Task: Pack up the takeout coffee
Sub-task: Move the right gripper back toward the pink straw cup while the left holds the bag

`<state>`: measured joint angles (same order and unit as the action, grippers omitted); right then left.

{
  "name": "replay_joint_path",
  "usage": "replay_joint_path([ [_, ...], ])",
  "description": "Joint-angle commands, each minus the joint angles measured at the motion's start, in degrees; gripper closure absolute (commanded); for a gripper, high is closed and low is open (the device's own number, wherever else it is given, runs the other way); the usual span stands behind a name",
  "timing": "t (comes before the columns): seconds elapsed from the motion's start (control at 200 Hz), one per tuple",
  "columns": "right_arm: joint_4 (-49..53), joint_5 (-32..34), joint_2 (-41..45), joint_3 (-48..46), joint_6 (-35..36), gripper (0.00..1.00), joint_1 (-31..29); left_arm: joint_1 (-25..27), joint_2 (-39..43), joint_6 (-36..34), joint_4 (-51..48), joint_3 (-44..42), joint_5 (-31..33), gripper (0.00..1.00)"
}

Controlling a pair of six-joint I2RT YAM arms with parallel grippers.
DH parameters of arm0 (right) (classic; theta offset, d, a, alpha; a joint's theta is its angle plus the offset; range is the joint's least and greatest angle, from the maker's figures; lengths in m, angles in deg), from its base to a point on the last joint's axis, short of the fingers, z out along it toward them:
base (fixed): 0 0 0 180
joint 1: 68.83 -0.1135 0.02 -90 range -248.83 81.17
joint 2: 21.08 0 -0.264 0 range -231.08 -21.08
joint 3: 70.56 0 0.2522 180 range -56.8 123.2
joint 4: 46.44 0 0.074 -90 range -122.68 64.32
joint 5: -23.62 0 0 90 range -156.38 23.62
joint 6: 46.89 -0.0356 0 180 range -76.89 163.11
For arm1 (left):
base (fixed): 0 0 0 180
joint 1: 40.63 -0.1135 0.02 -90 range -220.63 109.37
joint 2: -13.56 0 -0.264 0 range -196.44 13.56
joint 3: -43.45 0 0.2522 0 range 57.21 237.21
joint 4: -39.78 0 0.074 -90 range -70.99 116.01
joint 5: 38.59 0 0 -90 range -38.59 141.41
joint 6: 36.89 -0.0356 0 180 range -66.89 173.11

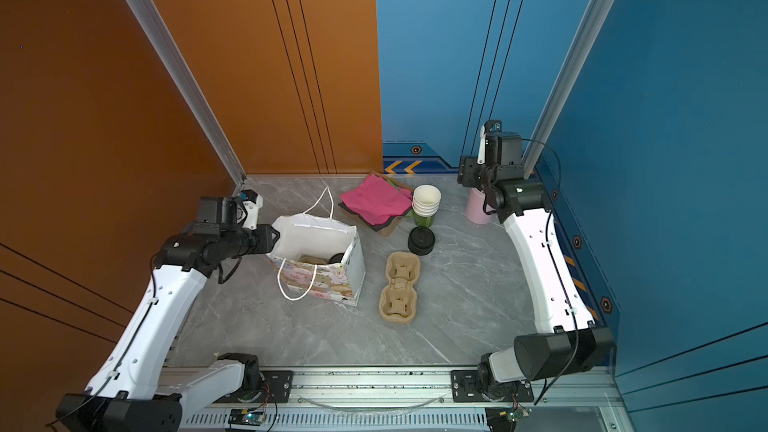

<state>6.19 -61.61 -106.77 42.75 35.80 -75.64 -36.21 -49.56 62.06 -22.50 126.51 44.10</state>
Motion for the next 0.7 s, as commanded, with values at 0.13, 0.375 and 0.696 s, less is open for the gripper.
replay_joint_path([
  [0.13, -9.4, -0.6, -13.8, 5.1, 1.9, 0.36, 3.2, -0.6, 1.5, -0.1, -1.0, 1.1, -1.3, 0.24],
  [0.375, -10.7, 2.5, -26.1, 13.4, 3.6, 0.44, 4.7, -0.6, 3.7, -0.9, -1.1, 1.1, -1.5, 0.06],
  [0.696, -12.9, 5.5, -34.3, 17.2, 4.0, 0.52, 4.9, -0.7, 3.7, -1.2, -1.0, 0.4, -2.4, 0.02],
])
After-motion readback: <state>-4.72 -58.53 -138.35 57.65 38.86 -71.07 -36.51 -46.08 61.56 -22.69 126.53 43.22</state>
